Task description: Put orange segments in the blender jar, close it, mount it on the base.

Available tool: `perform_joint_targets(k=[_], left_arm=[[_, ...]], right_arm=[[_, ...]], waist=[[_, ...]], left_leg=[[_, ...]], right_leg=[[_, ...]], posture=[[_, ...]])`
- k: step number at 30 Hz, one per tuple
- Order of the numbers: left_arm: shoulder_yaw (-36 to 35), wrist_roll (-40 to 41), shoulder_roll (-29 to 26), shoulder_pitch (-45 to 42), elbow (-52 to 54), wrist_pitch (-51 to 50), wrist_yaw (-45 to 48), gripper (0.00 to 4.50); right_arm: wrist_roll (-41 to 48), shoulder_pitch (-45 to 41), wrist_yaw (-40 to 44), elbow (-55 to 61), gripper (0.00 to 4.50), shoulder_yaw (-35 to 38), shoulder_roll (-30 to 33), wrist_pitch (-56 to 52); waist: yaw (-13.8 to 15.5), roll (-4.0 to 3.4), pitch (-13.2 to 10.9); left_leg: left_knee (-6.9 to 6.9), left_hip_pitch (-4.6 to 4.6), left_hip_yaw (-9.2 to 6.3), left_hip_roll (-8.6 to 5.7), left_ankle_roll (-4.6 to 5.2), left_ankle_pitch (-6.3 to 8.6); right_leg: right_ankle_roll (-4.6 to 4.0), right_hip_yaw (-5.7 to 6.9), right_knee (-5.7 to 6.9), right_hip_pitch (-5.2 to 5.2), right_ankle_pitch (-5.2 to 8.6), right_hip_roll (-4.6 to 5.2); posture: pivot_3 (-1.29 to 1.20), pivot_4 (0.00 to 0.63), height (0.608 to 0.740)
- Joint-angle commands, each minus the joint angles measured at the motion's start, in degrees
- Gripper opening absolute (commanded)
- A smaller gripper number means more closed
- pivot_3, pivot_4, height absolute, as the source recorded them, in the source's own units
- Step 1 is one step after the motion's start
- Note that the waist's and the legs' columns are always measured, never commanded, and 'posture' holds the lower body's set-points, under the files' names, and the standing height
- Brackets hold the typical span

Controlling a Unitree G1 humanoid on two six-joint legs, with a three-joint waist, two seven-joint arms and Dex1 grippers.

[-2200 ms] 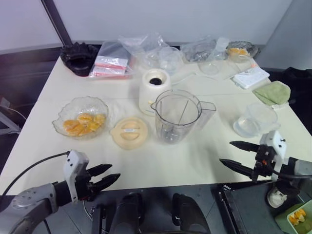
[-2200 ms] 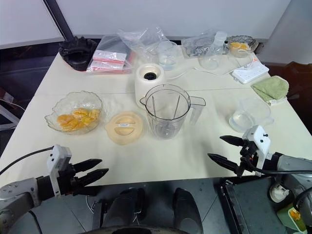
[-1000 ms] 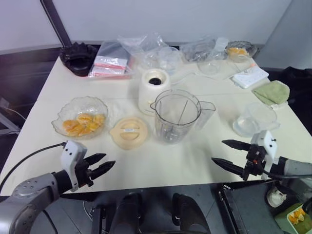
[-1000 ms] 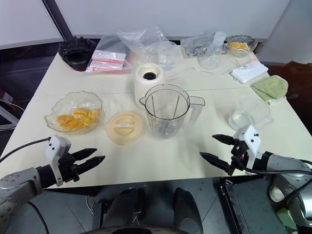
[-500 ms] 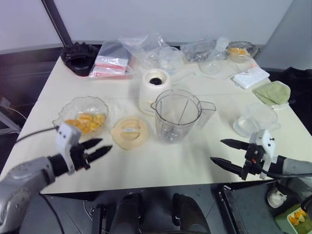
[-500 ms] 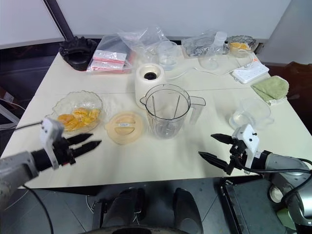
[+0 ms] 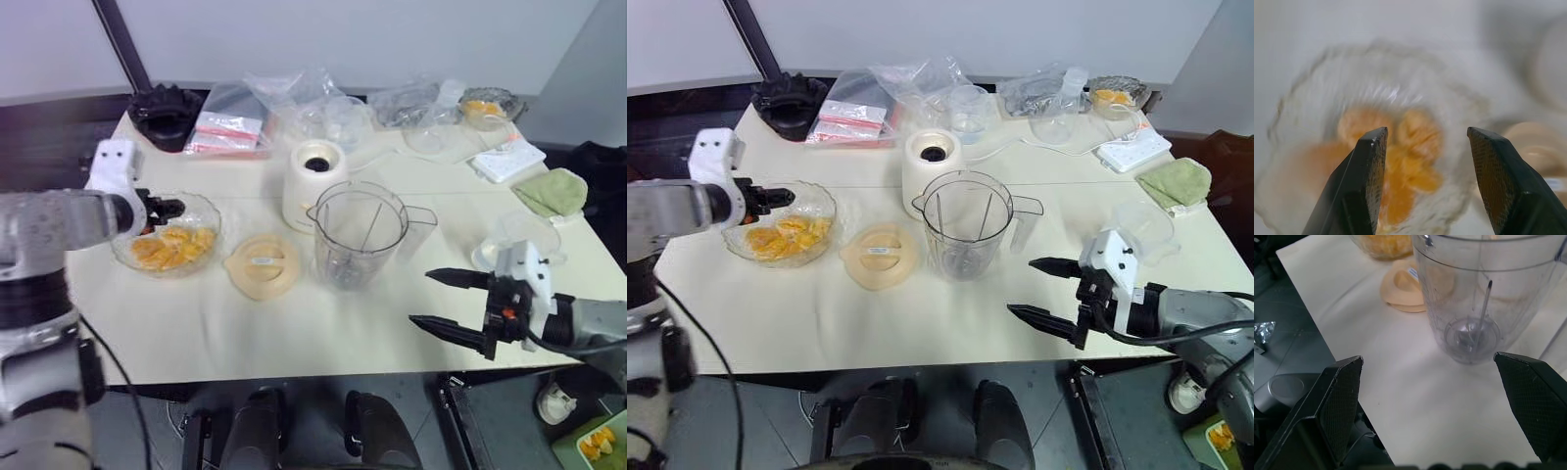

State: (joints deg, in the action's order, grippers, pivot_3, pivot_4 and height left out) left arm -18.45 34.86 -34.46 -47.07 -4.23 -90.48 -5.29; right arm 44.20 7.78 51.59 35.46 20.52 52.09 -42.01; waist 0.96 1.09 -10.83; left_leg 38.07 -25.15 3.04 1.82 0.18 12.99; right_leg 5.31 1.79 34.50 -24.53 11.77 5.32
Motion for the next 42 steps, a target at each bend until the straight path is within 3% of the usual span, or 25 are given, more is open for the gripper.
perform_joint_targets(k=[1,6,11,21,38,42], left_arm=[[-8.12,-5.83,6.67,-5.23,-4.70,-1.93,-7.03,2.68],[-15.28,-13.44,15.19,-8.33,-7.38,-2.02,-13.66,2.68],[-20.79,-20.31,18.22,-10.42,-8.97,-1.93,-16.84,2.68],[-24.14,-28.21,23.46,-11.71,-8.92,-2.02,-18.15,2.68],[-20.29,-29.61,19.03,-11.14,-32.14,13.86,-14.00,2.68],[-19.04,-29.12,18.70,-10.82,-33.61,14.45,-13.49,1.42]], right_arm=[[0.03,0.55,-0.63,1.30,4.49,0.19,-0.49,0.66],[-0.28,1.87,-1.30,1.18,4.49,0.41,-0.94,1.06],[-0.27,2.91,-1.95,1.77,4.49,0.84,-1.14,1.12],[-0.03,4.14,-2.28,1.77,4.49,3.14,-0.92,0.97],[-0.16,6.01,-6.57,4.76,4.49,3.05,-3.40,1.08],[-0.06,6.11,-7.13,5.05,4.50,3.34,-3.39,1.06]], waist=[[-0.10,0.20,-0.03],[-0.30,0.26,-0.03],[-0.22,0.27,-0.03],[-0.07,0.33,0.00],[-0.15,0.29,0.10],[-0.15,0.27,0.13]], left_leg=[[0.00,-0.04,-0.03,0.00,0.00,0.00],[0.01,-0.04,-0.03,0.00,0.00,-0.01],[0.01,0.03,-0.06,0.02,-0.03,-0.02],[0.03,0.00,-0.07,-0.03,-0.10,-0.05],[0.03,0.15,-0.05,0.00,-0.13,-0.06],[0.03,0.23,0.01,-0.01,-0.14,-0.06]], right_leg=[[0.02,0.01,0.00,-0.03,-0.01,-0.01],[0.17,0.00,-0.02,-0.03,-0.10,0.00],[0.17,0.01,0.08,-0.04,-0.10,-0.02],[0.16,0.01,0.05,-0.01,-0.11,0.05],[0.16,0.02,0.27,-0.01,-0.11,0.06],[0.16,0.00,0.36,0.00,-0.11,0.11]], posture=[[0.00,0.150,0.740],[0.00,0.150,0.740],[0.00,0.150,0.740],[0.00,0.150,0.740],[0.00,0.150,0.740],[0.00,0.150,0.740]])
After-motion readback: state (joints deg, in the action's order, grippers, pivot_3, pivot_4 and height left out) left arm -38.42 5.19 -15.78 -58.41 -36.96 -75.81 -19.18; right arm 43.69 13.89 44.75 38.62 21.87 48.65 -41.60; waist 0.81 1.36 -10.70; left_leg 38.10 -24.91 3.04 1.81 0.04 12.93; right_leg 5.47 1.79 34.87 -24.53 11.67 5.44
